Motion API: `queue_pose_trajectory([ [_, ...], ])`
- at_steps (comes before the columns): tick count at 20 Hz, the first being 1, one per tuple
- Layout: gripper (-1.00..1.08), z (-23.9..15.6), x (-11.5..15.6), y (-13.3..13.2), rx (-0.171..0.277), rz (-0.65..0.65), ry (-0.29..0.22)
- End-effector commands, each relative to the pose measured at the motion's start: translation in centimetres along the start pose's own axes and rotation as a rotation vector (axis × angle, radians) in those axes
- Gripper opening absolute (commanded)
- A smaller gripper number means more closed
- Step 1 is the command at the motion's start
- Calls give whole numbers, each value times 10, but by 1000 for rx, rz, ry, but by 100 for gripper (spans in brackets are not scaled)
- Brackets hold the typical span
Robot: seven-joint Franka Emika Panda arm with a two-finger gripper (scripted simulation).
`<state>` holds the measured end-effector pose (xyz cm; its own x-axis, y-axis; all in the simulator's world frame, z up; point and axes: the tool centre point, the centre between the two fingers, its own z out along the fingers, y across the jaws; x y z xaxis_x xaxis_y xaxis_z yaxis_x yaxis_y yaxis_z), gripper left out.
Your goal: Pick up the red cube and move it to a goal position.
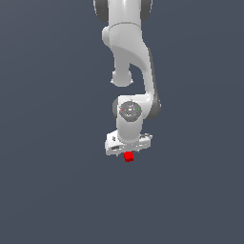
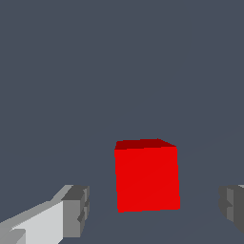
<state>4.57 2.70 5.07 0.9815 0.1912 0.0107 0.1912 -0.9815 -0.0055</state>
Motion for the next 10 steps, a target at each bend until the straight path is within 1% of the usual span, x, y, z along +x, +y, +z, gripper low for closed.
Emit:
queue_pose_trajectory([
  [1,100,13,4,-1,-2,-23,-4],
  [5,100,26,7,-3,-4,-46,-9],
  [10,100,31,9,-4,-5,-56,-11],
])
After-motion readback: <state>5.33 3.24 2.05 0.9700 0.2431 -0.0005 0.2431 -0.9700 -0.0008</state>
